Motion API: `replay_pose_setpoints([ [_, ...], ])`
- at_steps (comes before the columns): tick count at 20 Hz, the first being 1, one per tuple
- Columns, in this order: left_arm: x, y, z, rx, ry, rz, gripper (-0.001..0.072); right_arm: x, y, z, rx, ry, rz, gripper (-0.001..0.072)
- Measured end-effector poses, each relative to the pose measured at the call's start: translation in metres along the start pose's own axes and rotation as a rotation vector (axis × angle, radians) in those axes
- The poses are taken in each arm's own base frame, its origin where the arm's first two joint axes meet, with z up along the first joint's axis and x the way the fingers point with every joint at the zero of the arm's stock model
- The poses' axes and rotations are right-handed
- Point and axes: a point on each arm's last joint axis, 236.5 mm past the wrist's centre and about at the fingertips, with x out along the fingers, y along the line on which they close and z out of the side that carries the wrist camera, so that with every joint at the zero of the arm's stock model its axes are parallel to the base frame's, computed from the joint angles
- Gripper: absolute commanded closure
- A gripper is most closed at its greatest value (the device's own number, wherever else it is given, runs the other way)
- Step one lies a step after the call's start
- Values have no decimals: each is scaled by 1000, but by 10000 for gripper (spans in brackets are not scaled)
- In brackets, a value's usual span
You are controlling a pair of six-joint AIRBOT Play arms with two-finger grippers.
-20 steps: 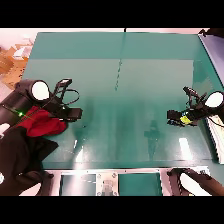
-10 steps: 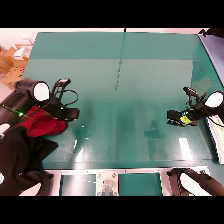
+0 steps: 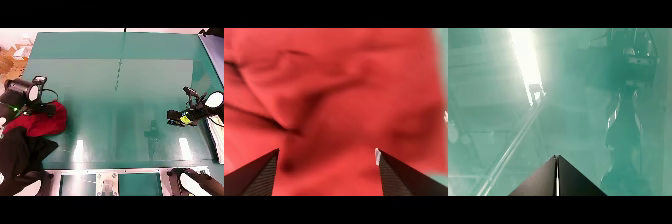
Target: Fold the shirts.
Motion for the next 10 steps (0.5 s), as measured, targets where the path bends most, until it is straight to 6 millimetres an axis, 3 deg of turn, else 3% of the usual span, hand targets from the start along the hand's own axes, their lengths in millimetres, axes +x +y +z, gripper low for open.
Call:
replay_pose_setpoints([
  [2, 22, 13, 0, -8, 24, 15, 11, 0, 0, 2, 0, -10, 1, 699],
  [3, 32, 17, -1, -6, 38, 19, 247, 0, 0, 3, 0, -13, 1, 699],
  [4, 41, 20, -1, 0, 51, 22, 651, 0, 0, 4, 0, -15, 1, 699],
  [7, 57, 24, -1, 48, 71, 21, 681, 0, 0, 5, 0, -21, 2, 699],
  [10, 45, 18, 20, 73, 28, -20, 682, 0, 0, 5, 0, -22, 2, 699],
])
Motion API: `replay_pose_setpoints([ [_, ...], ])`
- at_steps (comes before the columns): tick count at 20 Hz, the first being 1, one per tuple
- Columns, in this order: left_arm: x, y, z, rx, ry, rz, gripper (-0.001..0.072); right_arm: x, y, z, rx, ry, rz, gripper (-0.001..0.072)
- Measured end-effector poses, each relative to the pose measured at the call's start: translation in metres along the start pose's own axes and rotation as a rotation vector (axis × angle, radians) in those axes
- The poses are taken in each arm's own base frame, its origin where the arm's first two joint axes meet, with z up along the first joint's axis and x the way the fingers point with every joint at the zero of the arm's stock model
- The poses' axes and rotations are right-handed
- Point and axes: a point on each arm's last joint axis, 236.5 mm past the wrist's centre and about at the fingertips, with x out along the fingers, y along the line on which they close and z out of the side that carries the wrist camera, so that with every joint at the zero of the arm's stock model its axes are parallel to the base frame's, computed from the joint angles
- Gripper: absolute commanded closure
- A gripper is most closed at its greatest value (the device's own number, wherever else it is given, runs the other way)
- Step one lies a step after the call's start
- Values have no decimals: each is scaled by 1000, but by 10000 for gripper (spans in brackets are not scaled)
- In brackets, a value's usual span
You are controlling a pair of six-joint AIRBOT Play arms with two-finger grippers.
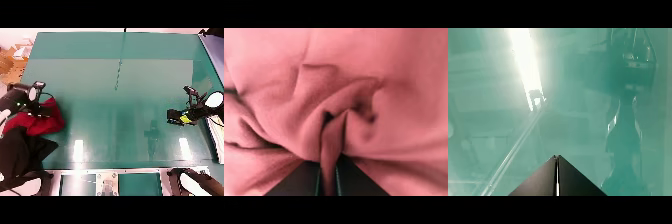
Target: Fold the shirts.
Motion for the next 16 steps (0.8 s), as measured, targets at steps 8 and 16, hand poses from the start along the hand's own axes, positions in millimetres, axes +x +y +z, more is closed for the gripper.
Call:
replay_pose_setpoints([
  [8, -156, -150, 91, 267, -371, -263, 683, -5, 2, 6, 2, -18, 8, 699],
  [16, -191, -354, 56, 444, -423, -641, 43, -23, 9, 30, -9, -103, 21, 537],
])
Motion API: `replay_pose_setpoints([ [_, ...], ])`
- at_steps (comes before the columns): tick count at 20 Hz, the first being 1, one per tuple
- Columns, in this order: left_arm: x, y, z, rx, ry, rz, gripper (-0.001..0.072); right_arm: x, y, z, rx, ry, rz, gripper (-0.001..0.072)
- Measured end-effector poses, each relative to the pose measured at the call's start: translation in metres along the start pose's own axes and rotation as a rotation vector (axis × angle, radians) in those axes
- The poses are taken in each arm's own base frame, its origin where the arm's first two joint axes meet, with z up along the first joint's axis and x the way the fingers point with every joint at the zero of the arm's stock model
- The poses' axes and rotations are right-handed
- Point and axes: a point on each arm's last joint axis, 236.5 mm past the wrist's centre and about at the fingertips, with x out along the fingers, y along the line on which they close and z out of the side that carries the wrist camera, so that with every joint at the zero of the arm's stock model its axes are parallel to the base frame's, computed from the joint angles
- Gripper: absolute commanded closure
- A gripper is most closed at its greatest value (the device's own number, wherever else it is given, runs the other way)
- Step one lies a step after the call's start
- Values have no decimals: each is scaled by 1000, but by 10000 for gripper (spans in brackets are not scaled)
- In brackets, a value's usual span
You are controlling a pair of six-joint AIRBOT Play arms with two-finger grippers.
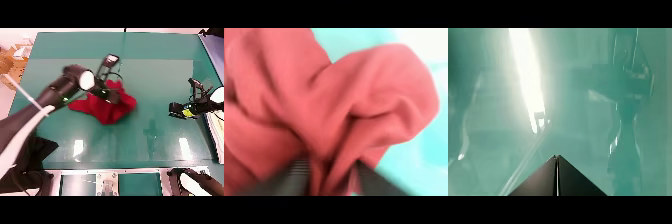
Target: Fold the shirts.
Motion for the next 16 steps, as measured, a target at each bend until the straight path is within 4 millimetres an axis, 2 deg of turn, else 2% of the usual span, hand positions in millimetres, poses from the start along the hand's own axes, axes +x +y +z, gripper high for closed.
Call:
replay_pose_setpoints([
  [2, 18, -17, -5, -43, 24, -65, 42, -2, 1, 4, 0, -14, 4, 520],
  [4, 14, -14, 3, -92, 21, -93, 43, -3, 1, 7, 9, -24, 10, 428],
  [6, -3, 15, 6, -139, 46, -76, 43, -2, -2, 12, 39, -34, 25, 401],
  [7, -17, 35, 6, -171, 58, -60, 42, -1, -4, 15, 59, -35, 40, 336],
  [8, -29, 56, 2, -207, 77, -40, 42, 2, -5, 18, 79, -34, 65, 320],
  [10, -49, 101, -17, -299, 128, 2, 42, 11, -4, 26, 128, -20, 140, 315],
  [12, -55, 135, -51, -398, 208, 29, 41, 25, 2, 34, 163, -1, 233, 288],
  [14, -49, 159, -85, -489, 261, 45, 41, 42, 10, 43, 189, 22, 319, 288],
  [16, -33, 172, -110, -563, 278, 51, 41, 61, 22, 54, 210, 52, 400, 289],
])
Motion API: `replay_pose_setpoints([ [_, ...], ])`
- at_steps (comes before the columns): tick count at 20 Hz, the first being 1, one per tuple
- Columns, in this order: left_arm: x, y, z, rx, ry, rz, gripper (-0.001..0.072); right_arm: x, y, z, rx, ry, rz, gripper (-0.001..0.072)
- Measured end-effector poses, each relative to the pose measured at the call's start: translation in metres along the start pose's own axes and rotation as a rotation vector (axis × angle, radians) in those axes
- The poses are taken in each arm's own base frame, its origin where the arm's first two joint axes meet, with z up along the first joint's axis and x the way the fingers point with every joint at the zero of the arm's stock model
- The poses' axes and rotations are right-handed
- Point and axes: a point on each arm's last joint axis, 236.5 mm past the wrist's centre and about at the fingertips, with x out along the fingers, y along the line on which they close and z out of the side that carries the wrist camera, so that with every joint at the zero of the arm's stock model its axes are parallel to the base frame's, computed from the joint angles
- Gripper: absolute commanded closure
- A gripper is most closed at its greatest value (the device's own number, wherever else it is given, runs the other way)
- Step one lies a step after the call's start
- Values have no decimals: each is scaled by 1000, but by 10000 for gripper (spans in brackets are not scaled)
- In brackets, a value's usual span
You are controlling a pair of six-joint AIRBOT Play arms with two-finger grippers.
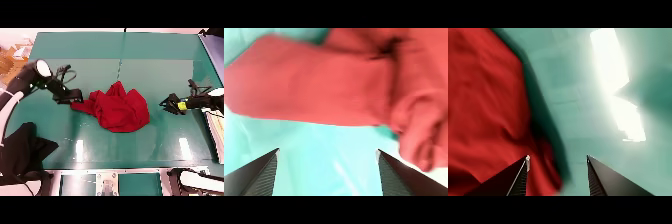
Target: Fold the shirts.
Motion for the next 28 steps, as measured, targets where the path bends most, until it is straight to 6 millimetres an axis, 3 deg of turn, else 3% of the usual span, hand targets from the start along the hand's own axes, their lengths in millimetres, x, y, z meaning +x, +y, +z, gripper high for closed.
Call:
replay_pose_setpoints([
  [3, 35, 12, -1, -101, -3, -48, 41, 36, 12, 13, 1, 59, 67, 291],
  [6, 60, 9, 6, -172, -16, -123, 43, 68, 29, 18, -25, 118, 104, 297],
  [7, 65, 6, 10, -200, -24, -150, 45, 77, 35, 18, -35, 136, 116, 331],
  [8, 70, 5, 14, -219, -33, -166, 142, 85, 40, 17, -44, 155, 123, 403],
  [9, 75, 6, 17, -237, -42, -175, 349, 92, 44, 15, -59, 169, 121, 504],
  [10, 80, 9, 19, -244, -52, -172, 646, 97, 46, 15, -70, 178, 120, 651],
  [11, 84, 10, 22, -250, -60, -173, 679, 101, 48, 15, -85, 182, 114, 698],
  [13, 84, 10, 27, -236, -78, -174, 680, 102, 53, 20, -114, 178, 113, 700],
  [16, 74, 12, 45, -177, -126, -150, 681, 84, 67, 36, -144, 146, 139, 701],
  [19, 36, 5, 68, -92, -205, -115, 681, 45, 73, 59, -169, 60, 139, 701],
  [23, -33, -4, 78, 11, -289, -41, 681, -29, 64, 81, -180, -84, 61, 702],
  [26, -109, -30, 85, 88, -432, -35, 681, -94, 77, 85, -224, -221, 32, 701],
  [28, -167, -50, 87, 137, -555, -38, 681, -137, 98, 79, -278, -320, 28, 700],
])
